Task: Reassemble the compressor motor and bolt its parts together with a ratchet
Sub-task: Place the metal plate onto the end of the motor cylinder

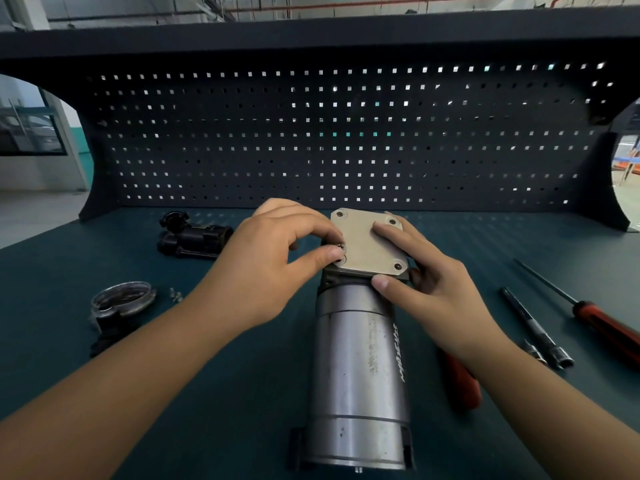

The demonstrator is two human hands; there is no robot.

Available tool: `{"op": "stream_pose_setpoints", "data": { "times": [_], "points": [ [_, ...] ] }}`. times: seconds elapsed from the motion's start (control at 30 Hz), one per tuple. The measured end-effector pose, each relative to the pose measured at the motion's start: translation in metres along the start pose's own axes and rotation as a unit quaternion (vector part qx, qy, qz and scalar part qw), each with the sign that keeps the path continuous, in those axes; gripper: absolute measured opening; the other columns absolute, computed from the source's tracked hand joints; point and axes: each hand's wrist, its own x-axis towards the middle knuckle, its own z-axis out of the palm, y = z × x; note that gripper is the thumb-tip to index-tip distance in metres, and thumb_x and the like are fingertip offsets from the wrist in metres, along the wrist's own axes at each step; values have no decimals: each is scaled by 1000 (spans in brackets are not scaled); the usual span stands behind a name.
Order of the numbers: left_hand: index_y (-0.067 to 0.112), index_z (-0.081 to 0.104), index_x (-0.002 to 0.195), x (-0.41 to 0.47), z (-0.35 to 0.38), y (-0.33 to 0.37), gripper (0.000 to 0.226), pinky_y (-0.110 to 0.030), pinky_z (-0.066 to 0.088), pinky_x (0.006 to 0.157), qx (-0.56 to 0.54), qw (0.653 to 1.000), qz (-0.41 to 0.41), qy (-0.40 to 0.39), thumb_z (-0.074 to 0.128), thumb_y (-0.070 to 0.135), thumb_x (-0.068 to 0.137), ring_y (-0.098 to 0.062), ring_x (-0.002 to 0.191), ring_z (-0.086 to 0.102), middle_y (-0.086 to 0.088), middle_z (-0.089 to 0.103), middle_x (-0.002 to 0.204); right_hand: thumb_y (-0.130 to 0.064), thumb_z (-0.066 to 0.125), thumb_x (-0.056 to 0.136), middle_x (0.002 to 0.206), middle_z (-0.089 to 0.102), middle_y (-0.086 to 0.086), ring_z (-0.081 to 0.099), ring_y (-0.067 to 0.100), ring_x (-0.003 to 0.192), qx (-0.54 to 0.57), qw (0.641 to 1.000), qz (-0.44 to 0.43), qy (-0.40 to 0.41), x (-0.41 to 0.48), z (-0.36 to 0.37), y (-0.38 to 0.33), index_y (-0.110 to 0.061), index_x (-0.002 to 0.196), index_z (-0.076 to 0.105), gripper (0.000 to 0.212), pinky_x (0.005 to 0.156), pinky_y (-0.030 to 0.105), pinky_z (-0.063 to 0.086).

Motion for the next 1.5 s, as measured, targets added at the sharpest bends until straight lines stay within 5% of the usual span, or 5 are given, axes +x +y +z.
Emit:
{"op": "stream_pose_setpoints", "data": {
  "times": [0.17, 0.33, 0.73, 1.1, 1.5],
  "points": [
    [29, 69, 88, 2, -4, 0, 9, -6, 35, 81, 19, 1000, 7, -16, 63, 33, 83, 3, 104, 45, 26, 62, 91, -11, 71, 81, 141, 42, -17, 36, -16, 127, -3, 1000, -7, -5, 0, -1, 2, -36, 121, 55, 50, 97, 6, 34],
    [27, 70, 89, 0, -1, 0, 8, -4, 30, 85, 38, 999, 11, -15, 64, 30, 84, 2, 103, 45, 24, 62, 94, -22, 70, 76, 146, 39, -13, 31, -11, 133, -6, 1000, 5, 0, 0, -1, 1, -39, 121, 55, 50, 101, 9, 34],
    [46, 63, 86, -9, 9, 3, 15, -4, 36, 79, -37, 998, -43, 24, 63, 32, 82, 2, 106, 49, 26, 61, 101, -8, 71, 82, 146, 40, -14, 34, -13, 130, -19, 1000, 6, 0, -1, -1, 0, -37, 122, 55, 52, 103, 13, 34],
    [35, 68, 84, -14, 22, 5, 13, -5, 37, 74, -46, 993, -58, 93, 75, 41, 74, 0, 104, 50, 22, 62, 100, -7, 70, 82, 146, 40, -14, 35, -12, 130, -18, 1000, 6, 0, -1, -1, -1, -37, 123, 54, 53, 105, 14, 33],
    [28, 73, 80, -11, 28, 5, 20, -8, 38, 77, -56, 987, -53, 139, 64, 45, 73, -2, 98, 54, 21, 65, 91, -6, 70, 82, 148, 39, -10, 31, -14, 132, -15, 1000, 8, 4, -1, 0, -1, -38, 121, 54, 53, 107, 15, 32]
  ]
}}
